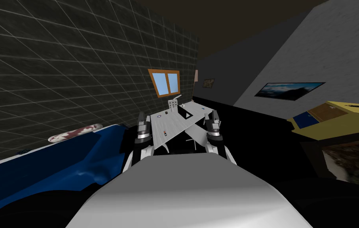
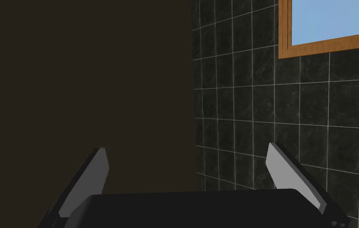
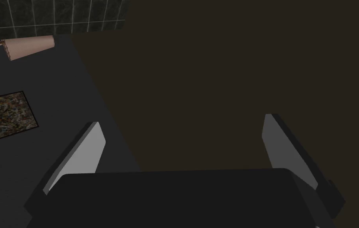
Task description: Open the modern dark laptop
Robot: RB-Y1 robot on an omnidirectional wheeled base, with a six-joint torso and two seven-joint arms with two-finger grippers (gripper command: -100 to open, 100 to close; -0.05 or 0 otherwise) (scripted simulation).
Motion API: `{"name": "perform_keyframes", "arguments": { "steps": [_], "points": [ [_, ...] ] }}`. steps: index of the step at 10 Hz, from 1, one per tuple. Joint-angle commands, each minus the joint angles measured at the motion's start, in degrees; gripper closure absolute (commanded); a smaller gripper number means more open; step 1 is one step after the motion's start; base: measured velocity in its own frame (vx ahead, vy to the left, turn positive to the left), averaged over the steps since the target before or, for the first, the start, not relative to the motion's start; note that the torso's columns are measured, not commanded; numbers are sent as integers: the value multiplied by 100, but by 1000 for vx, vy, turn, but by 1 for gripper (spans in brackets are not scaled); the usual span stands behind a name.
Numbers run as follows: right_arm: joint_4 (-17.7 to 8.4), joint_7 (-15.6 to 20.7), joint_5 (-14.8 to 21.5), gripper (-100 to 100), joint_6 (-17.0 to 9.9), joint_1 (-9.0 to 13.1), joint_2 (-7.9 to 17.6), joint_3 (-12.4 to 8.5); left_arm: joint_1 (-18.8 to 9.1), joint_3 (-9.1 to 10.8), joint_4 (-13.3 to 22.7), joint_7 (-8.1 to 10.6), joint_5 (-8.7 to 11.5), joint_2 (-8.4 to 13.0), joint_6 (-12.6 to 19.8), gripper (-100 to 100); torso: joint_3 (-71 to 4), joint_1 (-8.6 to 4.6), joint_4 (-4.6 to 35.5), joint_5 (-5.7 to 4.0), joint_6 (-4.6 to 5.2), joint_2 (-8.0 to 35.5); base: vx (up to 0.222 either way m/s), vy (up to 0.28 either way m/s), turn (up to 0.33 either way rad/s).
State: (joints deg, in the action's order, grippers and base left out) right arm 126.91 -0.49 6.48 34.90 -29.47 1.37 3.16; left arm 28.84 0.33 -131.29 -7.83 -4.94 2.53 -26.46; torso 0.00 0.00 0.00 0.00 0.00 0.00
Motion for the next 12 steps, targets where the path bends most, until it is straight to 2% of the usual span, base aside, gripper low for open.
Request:
{"name": "perform_keyframes", "arguments": {
  "steps": [1,9,10,12],
  "points": [
    [0,0,0,0,0,0,0,0,0,0,0,0,0,0,0,0,-467,0,235,0,0,232,0,0,0],
    [2,0,0,0,1,0,0,0,0,0,-2,0,0,0,-1,0,-7073,0,3537,0,0,3539,0,0,0],
    [-31,18,67,-100,-80,45,199,-60,0,0,-2,0,0,0,-1,0,-7919,0,3960,0,0,3962,-70,27,136],
    [-117,69,237,-100,-282,164,403,-212,-1,-1,1,0,0,-1,0,0,-8405,11,4214,3,0,4240,-137,71,200]
  ]
}}
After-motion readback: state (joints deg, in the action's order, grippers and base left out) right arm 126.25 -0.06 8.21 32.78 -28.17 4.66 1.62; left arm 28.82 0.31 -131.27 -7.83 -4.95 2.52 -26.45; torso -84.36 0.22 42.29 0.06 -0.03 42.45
